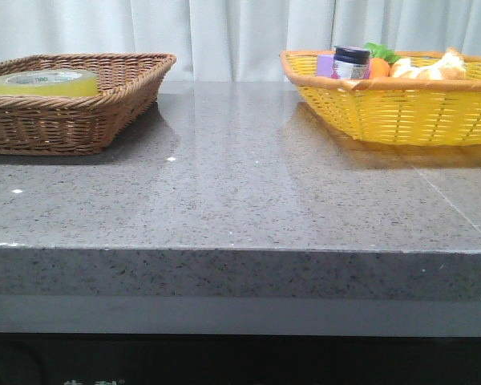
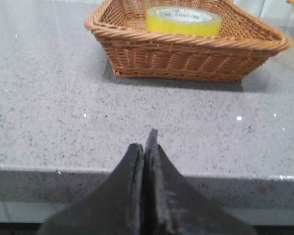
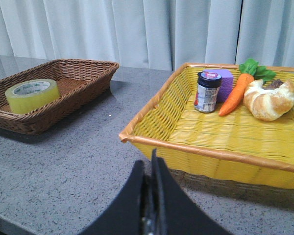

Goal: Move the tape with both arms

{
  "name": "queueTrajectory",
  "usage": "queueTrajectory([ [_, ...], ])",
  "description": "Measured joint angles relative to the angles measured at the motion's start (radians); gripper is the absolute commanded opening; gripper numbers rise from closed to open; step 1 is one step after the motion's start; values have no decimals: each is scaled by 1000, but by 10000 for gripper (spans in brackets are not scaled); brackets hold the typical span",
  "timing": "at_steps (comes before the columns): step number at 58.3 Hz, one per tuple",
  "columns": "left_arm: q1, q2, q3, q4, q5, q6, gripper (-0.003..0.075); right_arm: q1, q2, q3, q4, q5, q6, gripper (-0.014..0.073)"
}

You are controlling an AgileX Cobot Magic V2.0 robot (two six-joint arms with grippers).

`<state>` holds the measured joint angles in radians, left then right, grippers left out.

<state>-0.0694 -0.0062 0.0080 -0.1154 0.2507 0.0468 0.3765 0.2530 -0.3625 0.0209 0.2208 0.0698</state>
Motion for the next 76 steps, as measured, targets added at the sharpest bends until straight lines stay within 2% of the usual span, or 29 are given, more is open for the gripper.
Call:
queueTrajectory([
  [13,0,0,0,-11,-64,-1,-20,0,0,0,0,0,0,-89],
  [65,0,0,0,-11,-64,-1,-20,0,0,0,0,0,0,-89],
  [76,0,0,0,-11,-64,-1,-20,-58,-31,87,0,-53,0,-89],
])
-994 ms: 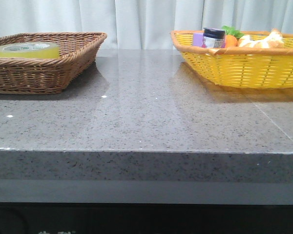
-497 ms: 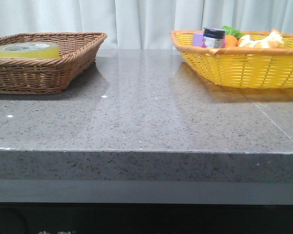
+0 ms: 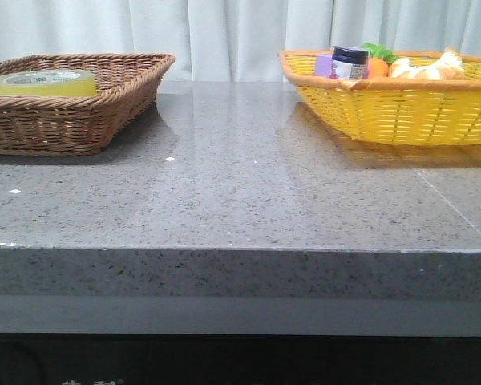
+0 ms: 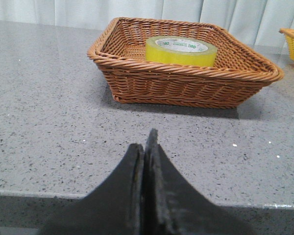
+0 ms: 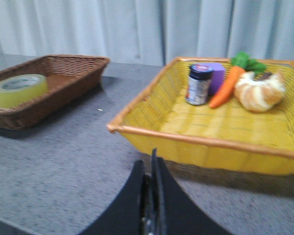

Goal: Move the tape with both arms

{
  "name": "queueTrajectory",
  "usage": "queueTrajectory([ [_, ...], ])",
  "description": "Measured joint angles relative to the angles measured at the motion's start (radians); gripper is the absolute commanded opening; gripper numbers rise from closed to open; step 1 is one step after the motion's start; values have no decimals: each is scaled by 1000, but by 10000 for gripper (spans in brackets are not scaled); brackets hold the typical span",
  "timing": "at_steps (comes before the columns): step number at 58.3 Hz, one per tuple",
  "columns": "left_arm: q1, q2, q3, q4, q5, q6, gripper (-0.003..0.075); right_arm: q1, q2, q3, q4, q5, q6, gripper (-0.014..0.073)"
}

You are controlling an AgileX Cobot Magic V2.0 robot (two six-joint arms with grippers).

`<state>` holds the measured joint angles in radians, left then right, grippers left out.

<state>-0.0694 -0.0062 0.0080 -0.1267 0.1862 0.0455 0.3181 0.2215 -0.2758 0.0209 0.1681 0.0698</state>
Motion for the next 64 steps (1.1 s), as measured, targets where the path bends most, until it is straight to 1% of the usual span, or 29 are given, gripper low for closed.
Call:
queueTrajectory([
  [8,0,0,0,0,0,0,-20,-106,-80,142,3,-59,0,-89],
  [16,0,0,0,0,0,0,-20,-220,-172,258,39,-68,0,-89],
  [24,0,0,0,-2,0,0,-20,-297,-227,301,71,-33,0,-89],
  [30,0,0,0,-2,0,0,-20,-319,-230,304,73,-13,0,-89],
  [40,0,0,0,-2,0,0,-20,-321,-231,304,73,18,0,-89],
  [64,0,0,0,-2,0,0,-20,-321,-234,304,73,25,0,-89],
])
